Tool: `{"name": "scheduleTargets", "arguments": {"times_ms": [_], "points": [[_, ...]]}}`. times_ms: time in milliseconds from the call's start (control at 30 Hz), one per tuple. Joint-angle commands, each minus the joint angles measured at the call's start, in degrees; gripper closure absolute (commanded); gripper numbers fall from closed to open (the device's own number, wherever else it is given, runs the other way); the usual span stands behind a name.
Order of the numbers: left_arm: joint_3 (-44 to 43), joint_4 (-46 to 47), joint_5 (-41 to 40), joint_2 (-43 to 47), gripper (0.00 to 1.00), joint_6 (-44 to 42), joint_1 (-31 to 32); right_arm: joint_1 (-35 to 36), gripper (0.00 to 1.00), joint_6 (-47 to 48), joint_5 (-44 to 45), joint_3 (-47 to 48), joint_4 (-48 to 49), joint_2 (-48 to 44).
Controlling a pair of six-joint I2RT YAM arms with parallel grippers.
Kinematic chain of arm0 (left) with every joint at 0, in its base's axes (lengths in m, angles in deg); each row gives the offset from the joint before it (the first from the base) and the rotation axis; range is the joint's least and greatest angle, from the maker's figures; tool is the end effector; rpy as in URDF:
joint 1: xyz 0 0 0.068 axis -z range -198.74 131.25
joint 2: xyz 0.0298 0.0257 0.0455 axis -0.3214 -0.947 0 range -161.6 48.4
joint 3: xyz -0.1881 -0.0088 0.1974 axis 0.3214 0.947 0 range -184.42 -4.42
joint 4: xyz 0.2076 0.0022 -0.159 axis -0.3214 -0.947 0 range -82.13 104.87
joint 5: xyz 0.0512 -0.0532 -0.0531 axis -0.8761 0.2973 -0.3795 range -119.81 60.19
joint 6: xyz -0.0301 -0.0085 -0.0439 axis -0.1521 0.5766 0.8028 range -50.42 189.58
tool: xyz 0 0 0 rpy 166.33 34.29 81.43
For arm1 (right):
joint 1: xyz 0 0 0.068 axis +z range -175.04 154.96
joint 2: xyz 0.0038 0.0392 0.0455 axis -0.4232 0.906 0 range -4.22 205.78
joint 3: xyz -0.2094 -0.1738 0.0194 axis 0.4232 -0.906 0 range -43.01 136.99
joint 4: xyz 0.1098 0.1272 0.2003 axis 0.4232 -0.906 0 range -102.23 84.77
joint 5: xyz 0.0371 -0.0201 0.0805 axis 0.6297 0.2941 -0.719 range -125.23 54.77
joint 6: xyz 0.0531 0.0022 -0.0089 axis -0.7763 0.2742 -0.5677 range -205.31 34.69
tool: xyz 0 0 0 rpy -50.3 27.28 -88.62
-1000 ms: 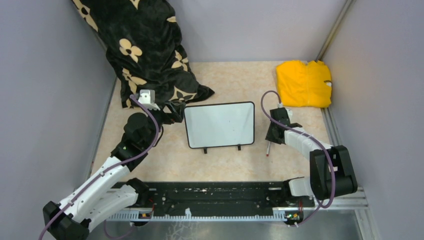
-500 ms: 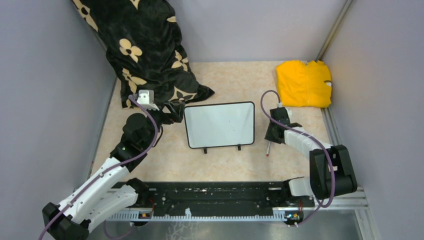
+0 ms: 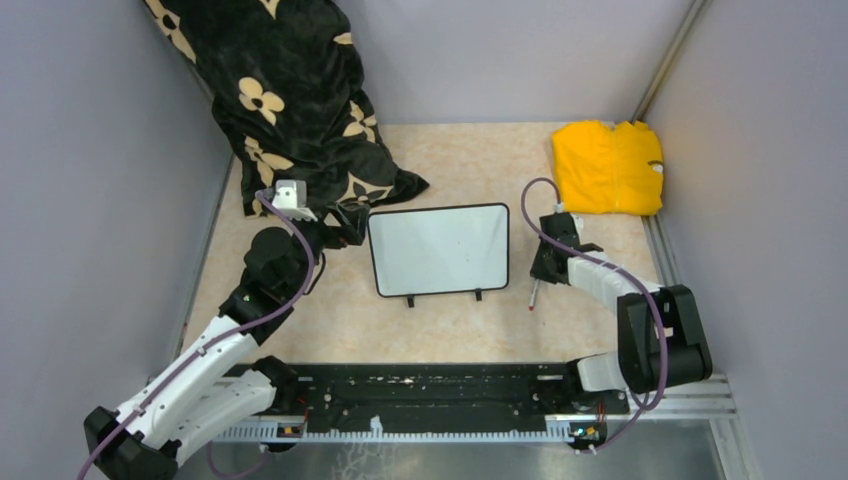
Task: Write a sentence on the whiteboard
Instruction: Open the whiteboard marker at the center of the board.
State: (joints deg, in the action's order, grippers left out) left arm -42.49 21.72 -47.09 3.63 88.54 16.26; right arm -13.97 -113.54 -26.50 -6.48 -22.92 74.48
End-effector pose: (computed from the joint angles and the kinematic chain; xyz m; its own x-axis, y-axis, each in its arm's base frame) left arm 0.1624 -0.1009 0.3307 -0.0970 -0.3108 -0.9455 0.2886 0.9004 -0.3256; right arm 0.2414 0.0417 0.1580 -0.8021 0.3194 -0.5047 0.3002 0.9461 0.1218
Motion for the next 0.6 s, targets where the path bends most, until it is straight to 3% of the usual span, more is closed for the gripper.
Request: {"name": "scheduleTargets", "arguments": {"times_ms": [0,200,400,500,567], "points": [[-0.97,0.00,0.80,0.66,0.01,0.73,0.29,-0.11,1.00,-1.83,1.26,-1.11,-3.87,-1.16],[-0.83,0.07,1.15,-0.11,0.01,0.73,0.30,-0.12,1.00,-3.98,8.27,1.31,-6.56,-13.99],[0.35,3.39,2.64,1.61,0.01,1.25,0.28,0.27,1.00,-0.99,9.97,6.86,-11.43,-28.15],[2.08,7.11,6.12,2.87,0.01,0.57,0.52,1.32,1.00,2.81,3.55,8.52,-10.34,-36.36],[2.67,8.83,9.41,2.77,0.01,0.45,0.58,2.01,1.00,6.56,-5.93,9.36,-7.87,-39.93]]}}
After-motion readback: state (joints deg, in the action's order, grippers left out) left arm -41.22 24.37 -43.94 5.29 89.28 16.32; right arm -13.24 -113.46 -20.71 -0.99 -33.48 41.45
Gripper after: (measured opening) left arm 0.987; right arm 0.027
